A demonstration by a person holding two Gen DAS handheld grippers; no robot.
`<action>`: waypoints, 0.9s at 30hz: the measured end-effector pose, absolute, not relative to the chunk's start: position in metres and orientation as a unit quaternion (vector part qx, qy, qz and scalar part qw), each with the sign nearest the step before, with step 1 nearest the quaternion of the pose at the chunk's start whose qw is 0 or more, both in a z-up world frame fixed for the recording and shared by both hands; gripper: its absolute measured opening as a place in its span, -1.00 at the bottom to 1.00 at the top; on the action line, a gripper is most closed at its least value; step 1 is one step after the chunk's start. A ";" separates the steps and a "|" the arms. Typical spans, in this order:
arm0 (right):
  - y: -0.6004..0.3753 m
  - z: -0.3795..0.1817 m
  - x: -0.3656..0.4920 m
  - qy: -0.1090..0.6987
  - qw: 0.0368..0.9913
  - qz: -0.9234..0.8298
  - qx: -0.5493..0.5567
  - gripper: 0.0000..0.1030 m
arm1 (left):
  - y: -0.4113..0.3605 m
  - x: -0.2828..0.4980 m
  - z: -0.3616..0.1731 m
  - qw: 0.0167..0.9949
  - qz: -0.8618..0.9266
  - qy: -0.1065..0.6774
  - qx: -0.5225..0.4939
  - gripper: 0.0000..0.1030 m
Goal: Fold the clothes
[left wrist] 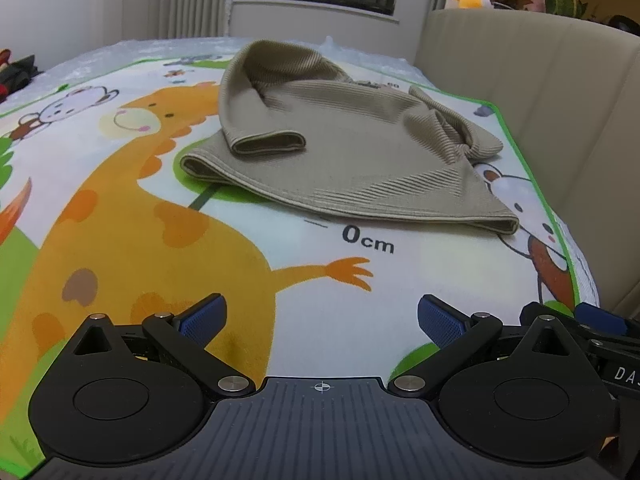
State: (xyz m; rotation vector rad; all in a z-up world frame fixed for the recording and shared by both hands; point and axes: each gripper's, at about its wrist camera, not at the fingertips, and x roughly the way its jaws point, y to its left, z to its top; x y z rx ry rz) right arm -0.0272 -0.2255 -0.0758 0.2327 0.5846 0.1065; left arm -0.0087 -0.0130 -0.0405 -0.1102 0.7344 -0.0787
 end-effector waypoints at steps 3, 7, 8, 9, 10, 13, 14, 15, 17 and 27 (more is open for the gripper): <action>-0.226 -0.076 -0.028 0.288 0.949 0.052 0.116 1.00 | -0.014 -0.009 -0.041 0.931 -0.039 0.360 -0.053 1.00; -0.227 -0.076 -0.028 0.288 0.949 0.052 0.117 1.00 | -0.016 -0.009 -0.041 0.930 -0.040 0.361 -0.052 1.00; -0.227 -0.077 -0.028 0.289 0.949 0.052 0.117 1.00 | -0.016 -0.009 -0.041 0.930 -0.040 0.361 -0.051 1.00; -0.227 -0.077 -0.028 0.289 0.949 0.053 0.118 1.00 | -0.016 -0.009 -0.041 0.930 -0.041 0.361 -0.051 1.00; -0.227 -0.077 -0.027 0.289 0.948 0.053 0.118 1.00 | -0.016 -0.009 -0.042 0.930 -0.041 0.362 -0.051 1.00; -0.228 -0.077 -0.027 0.290 0.948 0.053 0.119 1.00 | -0.017 -0.009 -0.042 0.930 -0.042 0.363 -0.051 1.00; -0.228 -0.077 -0.027 0.290 0.948 0.053 0.119 1.00 | -0.017 -0.009 -0.042 0.930 -0.042 0.363 -0.051 1.00; -0.228 -0.077 -0.027 0.290 0.948 0.053 0.119 1.00 | -0.017 -0.009 -0.042 0.929 -0.042 0.363 -0.051 1.00; -0.229 -0.077 -0.027 0.290 0.948 0.053 0.120 1.00 | -0.017 -0.009 -0.042 0.929 -0.043 0.364 -0.050 1.00; -0.228 -0.079 -0.026 0.295 0.946 0.055 0.121 1.00 | -0.018 -0.009 -0.044 0.928 -0.046 0.367 -0.050 1.00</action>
